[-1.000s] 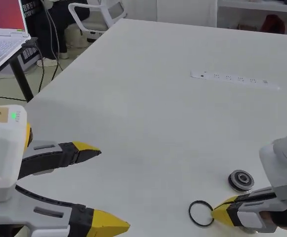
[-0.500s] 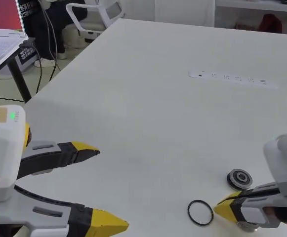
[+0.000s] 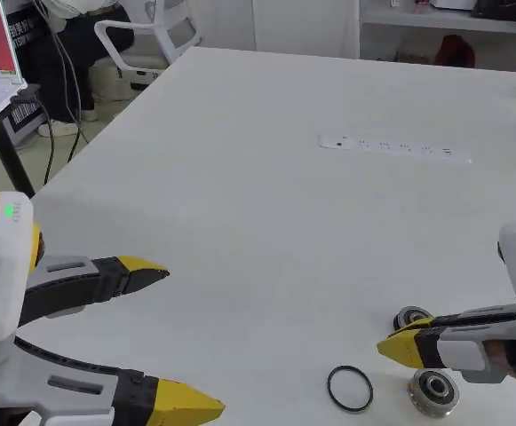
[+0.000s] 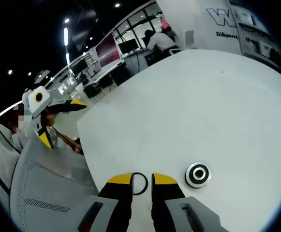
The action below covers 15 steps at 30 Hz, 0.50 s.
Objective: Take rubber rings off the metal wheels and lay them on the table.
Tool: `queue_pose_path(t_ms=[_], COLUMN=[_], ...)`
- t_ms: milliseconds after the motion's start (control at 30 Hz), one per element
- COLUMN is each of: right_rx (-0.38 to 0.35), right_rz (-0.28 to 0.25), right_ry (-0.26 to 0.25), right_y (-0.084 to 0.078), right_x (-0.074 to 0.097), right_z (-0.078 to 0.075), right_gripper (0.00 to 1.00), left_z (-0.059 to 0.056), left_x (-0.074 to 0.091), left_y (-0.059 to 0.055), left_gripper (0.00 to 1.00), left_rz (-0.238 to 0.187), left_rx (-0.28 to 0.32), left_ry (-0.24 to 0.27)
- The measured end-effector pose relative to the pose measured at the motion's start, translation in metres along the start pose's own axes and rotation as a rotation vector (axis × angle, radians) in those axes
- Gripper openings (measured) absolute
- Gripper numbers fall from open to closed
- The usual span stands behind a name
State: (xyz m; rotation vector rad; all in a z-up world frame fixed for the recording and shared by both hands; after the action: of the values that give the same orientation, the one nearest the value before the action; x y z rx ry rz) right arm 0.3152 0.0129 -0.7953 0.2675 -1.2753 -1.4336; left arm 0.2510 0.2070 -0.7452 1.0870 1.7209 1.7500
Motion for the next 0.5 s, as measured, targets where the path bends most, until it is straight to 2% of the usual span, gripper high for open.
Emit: queue_pose_path(t_ms=[133, 300, 367, 400, 500], right_rx=[-0.015, 0.036, 0.04, 0.018, 0.021], right_rz=[-0.05, -0.094, -0.129, -0.168, -0.214], right_ry=[0.001, 0.008, 0.024, 0.048, 0.062], right_y=[0.01, 0.018, 0.024, 0.031, 0.041], right_x=[0.01, 0.024, 0.029, 0.032, 0.042], right_z=[0.004, 0.008, 0.012, 0.017, 0.021], right_gripper=[0.13, 0.17, 0.19, 0.19, 0.22], left_z=[0.0, -0.003, -0.005, -0.006, -0.007], left_x=[-0.001, -0.001, 0.0, 0.001, 0.002], left_y=[0.005, 0.008, 0.01, 0.01, 0.012], left_gripper=[0.86, 0.86, 0.86, 0.86, 0.88], left_rz=[-0.013, -0.019, -0.021, -0.023, -0.028], left_rx=[-0.009, -0.011, -0.012, -0.013, -0.015], left_ry=[-0.008, -0.013, -0.013, -0.012, 0.003])
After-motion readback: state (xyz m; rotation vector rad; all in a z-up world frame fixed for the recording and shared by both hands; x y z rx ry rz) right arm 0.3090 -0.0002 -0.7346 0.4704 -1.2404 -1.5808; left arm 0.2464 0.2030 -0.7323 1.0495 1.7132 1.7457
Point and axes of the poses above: the centre of the closed fingertips' face, and the gripper's own axes: x roughly backward along the fingers, z roughly to its left, y roughly out of its top, the point moved 3 cm from there along x, roughly backward along the fingers, and after that the axes turned 14 degrees about -z, right-handed, at the moved point
